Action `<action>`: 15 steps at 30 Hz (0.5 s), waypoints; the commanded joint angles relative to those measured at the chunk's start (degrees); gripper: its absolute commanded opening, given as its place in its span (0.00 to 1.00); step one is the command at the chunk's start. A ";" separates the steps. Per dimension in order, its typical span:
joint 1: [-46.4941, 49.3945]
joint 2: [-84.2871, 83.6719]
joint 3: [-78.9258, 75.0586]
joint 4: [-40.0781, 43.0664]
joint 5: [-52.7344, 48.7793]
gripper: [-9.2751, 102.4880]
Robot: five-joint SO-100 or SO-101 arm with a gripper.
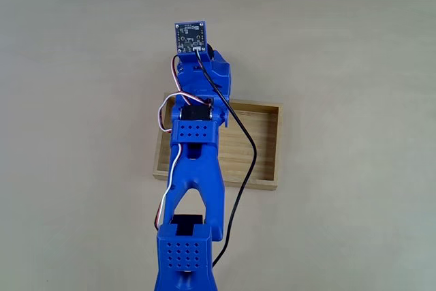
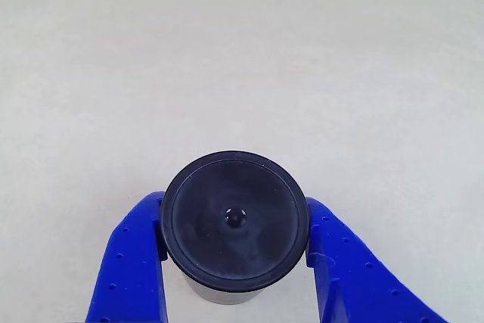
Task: Place the black cylinder in the wooden box then return to rest.
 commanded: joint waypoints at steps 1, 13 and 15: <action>-0.09 -2.90 -7.12 -2.02 -0.18 0.26; 0.09 -9.49 -6.42 -1.58 -3.78 0.26; 0.26 -10.63 -6.42 -1.58 -4.04 0.26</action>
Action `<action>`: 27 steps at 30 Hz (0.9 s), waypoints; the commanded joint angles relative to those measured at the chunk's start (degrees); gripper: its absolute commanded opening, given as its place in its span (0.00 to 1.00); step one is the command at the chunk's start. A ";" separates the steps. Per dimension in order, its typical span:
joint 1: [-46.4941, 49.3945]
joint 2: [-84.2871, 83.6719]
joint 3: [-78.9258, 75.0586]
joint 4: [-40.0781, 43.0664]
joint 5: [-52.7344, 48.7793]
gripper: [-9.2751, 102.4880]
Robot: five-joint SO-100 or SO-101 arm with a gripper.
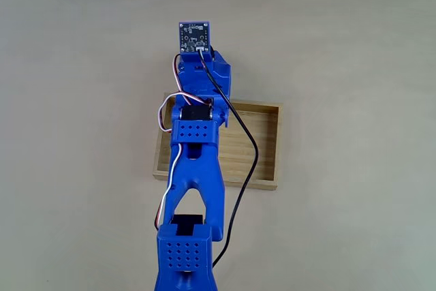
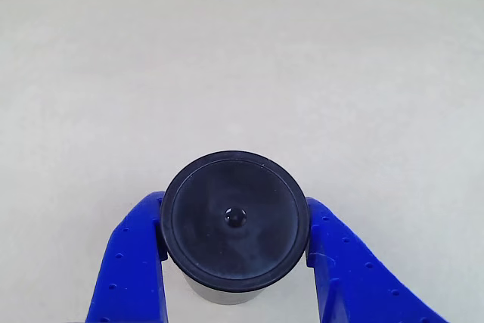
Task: Place the black cylinder in the wooden box then return to rest.
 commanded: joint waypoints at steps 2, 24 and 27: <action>0.35 -12.04 -6.24 -1.58 -1.23 0.26; -0.79 -40.52 19.69 -4.13 -1.58 0.26; -0.35 -46.41 27.16 -4.13 -1.32 0.26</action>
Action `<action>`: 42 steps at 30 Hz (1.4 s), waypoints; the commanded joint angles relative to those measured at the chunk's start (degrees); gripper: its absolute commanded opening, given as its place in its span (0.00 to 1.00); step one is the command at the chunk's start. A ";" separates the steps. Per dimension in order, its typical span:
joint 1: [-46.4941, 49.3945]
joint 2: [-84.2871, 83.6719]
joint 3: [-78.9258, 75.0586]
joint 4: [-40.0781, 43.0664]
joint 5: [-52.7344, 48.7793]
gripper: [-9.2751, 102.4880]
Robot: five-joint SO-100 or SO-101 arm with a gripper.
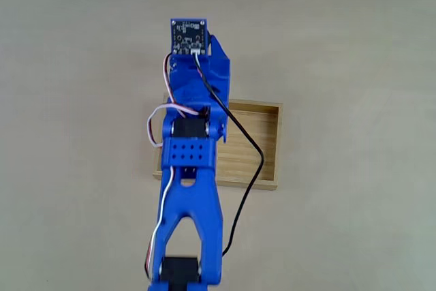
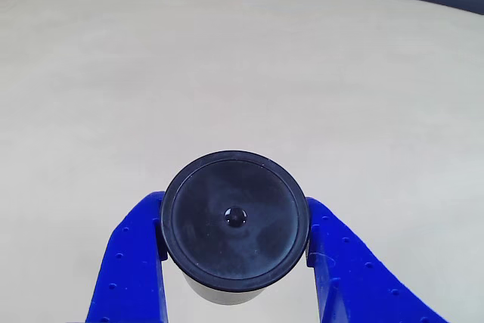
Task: Place the black cylinder in the wooden box then return to rest.
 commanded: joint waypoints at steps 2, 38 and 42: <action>-0.09 -20.65 9.32 -2.29 -0.09 0.26; 5.10 -37.44 52.47 -16.61 -0.09 0.26; 5.10 -36.83 53.79 -17.58 -0.09 0.26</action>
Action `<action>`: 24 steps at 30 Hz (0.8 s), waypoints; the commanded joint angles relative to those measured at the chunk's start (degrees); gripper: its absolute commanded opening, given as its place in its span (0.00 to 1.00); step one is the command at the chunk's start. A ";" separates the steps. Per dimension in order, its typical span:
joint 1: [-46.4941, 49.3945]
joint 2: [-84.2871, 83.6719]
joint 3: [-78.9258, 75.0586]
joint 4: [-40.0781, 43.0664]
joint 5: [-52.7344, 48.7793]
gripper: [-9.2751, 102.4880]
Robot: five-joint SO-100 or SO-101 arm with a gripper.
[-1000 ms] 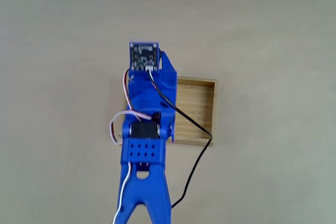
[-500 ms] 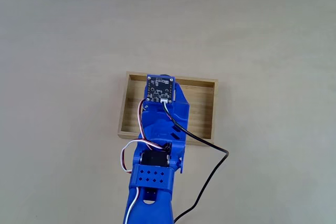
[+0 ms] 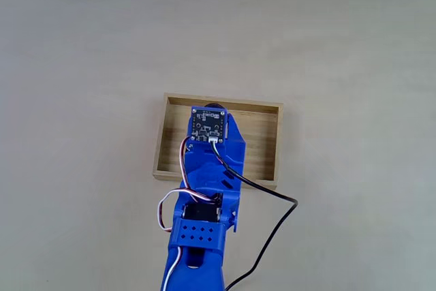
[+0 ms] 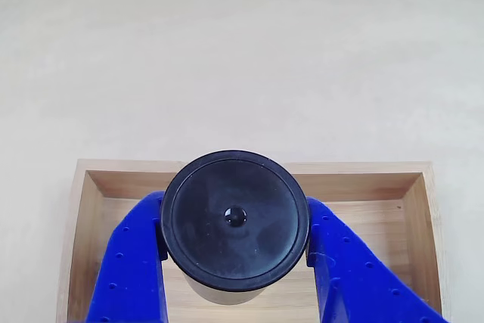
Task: Place the black cylinder in the wooden box then return to rest.
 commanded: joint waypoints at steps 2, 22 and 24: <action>0.70 -1.41 -0.44 -3.16 0.00 0.26; 2.29 6.33 -0.44 -6.77 1.05 0.26; 2.02 6.77 0.09 -7.29 1.05 0.26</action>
